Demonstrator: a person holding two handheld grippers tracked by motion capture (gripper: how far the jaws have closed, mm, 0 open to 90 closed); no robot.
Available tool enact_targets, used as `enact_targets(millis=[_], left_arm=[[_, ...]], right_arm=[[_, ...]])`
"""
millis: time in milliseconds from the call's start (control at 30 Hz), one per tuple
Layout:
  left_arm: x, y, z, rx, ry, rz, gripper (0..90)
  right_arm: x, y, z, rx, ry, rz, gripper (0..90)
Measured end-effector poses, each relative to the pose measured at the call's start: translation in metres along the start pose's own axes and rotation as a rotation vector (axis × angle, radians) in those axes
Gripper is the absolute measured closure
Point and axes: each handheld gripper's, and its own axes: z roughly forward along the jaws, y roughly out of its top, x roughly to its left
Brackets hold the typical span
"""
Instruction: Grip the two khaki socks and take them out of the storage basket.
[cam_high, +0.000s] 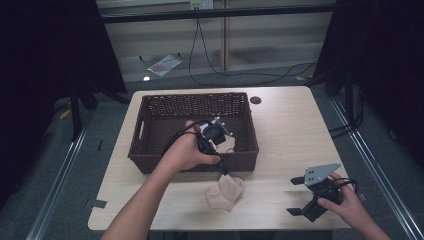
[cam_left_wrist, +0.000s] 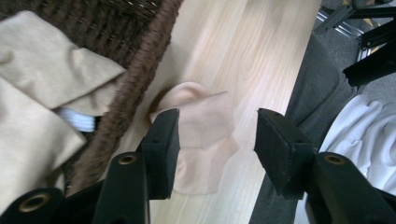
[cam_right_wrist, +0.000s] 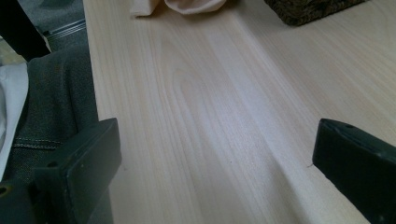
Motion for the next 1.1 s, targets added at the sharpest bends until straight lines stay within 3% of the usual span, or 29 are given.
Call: enact_targets(millis=[100, 133, 267, 300, 400, 467, 633, 1100], left_arm=[[0.005, 0.002, -0.006, -0.024, 0.041, -0.018, 41.4], [0.010, 0.003, -0.010, -0.050, 0.068, -0.024, 33.5], [0.022, 0.003, -0.014, -0.071, 0.128, -0.032, 22.2], [0.022, 0.003, -0.014, -0.071, 0.128, -0.032, 19.9], [0.038, 0.001, -0.014, -0.071, 0.139, -0.058, 16.5], [0.042, 0.001, -0.014, -0.074, 0.138, -0.062, 15.8], [0.061, -0.002, -0.014, -0.093, 0.166, -0.113, 14.0], [0.091, -0.007, -0.003, -0.072, 0.209, -0.155, 11.6]], right_arm=[[0.000, 0.000, 0.000, 0.000, 0.000, 0.000, 0.9], [0.000, 0.000, 0.000, 0.000, 0.000, -0.002, 0.9], [0.000, 0.000, 0.000, -0.005, 0.004, 0.002, 0.9], [0.000, 0.000, 0.000, -0.005, 0.004, 0.002, 0.9], [0.000, 0.000, 0.000, -0.003, -0.001, -0.001, 0.9], [0.000, 0.000, 0.000, -0.002, 0.001, 0.000, 0.9], [0.000, 0.000, 0.000, 0.000, 0.001, -0.002, 0.9], [0.000, 0.000, 0.000, -0.003, 0.003, 0.000, 1.0]])
